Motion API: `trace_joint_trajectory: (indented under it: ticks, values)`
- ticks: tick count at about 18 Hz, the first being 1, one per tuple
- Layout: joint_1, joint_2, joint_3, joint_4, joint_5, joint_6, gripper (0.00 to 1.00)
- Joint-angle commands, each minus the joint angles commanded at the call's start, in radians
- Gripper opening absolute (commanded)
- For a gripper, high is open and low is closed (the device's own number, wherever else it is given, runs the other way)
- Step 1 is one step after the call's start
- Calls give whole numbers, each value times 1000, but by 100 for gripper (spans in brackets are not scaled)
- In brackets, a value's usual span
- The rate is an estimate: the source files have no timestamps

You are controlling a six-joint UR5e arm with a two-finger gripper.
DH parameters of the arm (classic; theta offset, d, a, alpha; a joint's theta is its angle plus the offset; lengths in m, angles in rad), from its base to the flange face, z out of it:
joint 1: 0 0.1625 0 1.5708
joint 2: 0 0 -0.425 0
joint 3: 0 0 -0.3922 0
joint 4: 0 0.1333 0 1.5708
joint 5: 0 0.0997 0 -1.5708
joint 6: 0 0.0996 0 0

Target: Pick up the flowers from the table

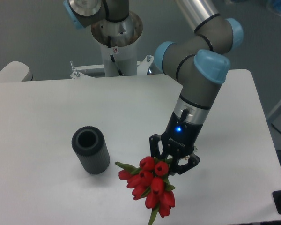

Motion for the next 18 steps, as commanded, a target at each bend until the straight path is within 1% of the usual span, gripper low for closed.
trace_joint_trajectory:
  ticks: [2, 4, 7, 18]
  values:
    - [9, 0, -1, 2, -57, 0, 25]
    - [18, 3, -9, 2, -83, 0, 25]
    - [18, 17, -15, 2, -86, 0, 25]
    - [18, 23, -15, 2, -89, 0, 25]
